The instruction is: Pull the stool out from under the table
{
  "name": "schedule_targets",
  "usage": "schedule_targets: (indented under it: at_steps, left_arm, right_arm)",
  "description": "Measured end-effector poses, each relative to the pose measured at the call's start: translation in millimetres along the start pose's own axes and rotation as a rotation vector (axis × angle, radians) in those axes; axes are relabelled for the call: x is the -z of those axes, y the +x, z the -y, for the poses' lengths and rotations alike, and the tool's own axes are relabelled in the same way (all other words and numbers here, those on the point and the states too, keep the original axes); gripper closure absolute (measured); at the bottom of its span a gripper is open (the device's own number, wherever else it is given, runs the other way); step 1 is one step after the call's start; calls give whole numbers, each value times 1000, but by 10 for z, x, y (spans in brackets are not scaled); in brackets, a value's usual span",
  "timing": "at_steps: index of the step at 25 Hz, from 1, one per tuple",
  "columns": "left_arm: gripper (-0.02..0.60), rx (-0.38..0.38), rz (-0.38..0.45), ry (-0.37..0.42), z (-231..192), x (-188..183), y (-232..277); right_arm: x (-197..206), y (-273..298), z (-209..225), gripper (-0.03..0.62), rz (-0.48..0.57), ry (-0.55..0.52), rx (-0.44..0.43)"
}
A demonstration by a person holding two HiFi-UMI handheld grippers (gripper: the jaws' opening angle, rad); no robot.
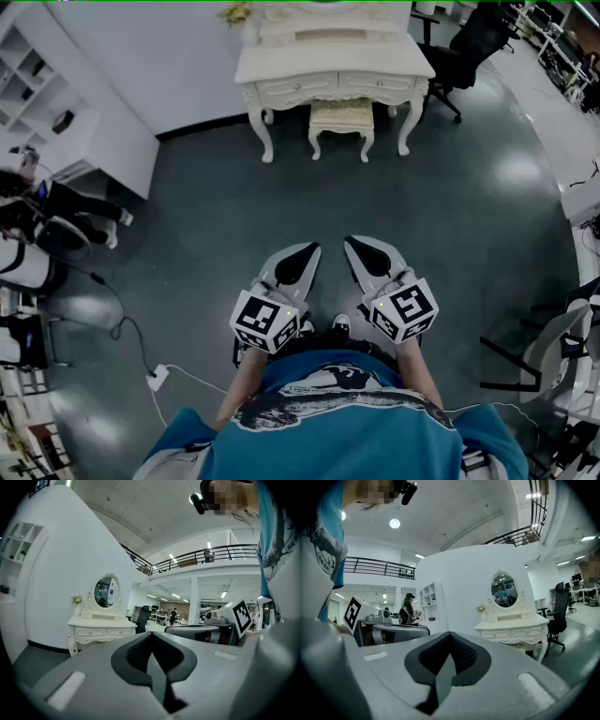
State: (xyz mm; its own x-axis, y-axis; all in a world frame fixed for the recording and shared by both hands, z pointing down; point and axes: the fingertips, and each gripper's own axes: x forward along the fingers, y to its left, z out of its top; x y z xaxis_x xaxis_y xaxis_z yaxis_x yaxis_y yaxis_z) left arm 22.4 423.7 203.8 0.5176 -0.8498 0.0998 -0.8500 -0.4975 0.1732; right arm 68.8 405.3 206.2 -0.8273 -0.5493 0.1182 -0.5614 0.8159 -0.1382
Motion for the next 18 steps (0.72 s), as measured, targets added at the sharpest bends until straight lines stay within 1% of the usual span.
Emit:
schedule_targets:
  at_steps: [7, 13, 18]
  left_arm:
    - [568, -3, -1, -5, -4, -21, 138]
    - [568, -16, 6, -7, -5, -16, 300]
    - [568, -30, 18, -13, 46, 21, 410]
  right_arm:
    - [-27, 9, 156, 594, 15, 26, 11]
    - [42, -30, 302, 592, 11, 36, -1]
    - [31, -138, 448, 592, 46, 39, -8]
